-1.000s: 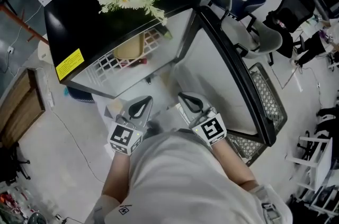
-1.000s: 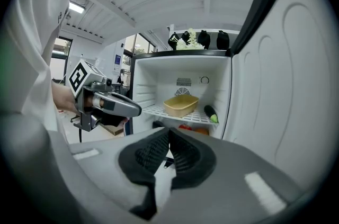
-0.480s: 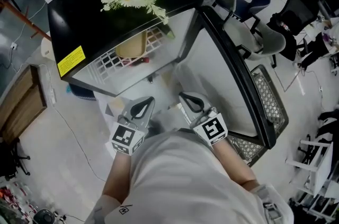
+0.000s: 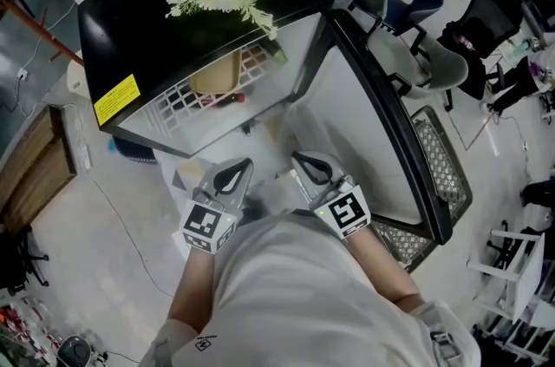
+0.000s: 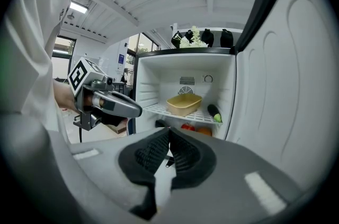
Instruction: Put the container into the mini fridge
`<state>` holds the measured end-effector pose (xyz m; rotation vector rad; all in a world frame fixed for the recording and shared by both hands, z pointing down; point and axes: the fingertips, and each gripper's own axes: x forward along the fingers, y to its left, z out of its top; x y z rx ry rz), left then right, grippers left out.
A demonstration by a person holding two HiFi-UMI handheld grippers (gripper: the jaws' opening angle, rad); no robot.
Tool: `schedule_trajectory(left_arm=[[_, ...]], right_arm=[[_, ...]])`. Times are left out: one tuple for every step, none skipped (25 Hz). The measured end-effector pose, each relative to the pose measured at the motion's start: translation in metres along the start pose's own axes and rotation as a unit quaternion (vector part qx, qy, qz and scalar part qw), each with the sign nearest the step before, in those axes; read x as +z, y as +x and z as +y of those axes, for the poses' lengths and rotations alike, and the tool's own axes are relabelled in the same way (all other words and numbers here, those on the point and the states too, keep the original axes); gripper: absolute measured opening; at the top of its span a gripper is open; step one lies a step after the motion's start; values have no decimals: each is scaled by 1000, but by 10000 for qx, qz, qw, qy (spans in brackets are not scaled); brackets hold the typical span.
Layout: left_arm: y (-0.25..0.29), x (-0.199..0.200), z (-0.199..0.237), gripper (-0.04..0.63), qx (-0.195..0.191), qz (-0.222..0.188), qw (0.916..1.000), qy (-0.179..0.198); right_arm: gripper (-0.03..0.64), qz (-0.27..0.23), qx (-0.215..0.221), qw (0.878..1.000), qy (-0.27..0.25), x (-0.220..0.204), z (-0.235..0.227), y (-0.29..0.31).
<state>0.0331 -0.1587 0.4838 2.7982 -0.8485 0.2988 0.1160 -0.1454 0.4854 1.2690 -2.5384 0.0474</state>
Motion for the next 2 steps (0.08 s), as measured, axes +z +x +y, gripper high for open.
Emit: schedule_trajectory(left_arm=[[0,0,0,9,7,5,10000,-1],[0,-1,1,9,14,11,10000,-1]], right_arm=[[3,6,2,10000,-4,0,0,0],[3,12,5,10000,-9,0,1,1]])
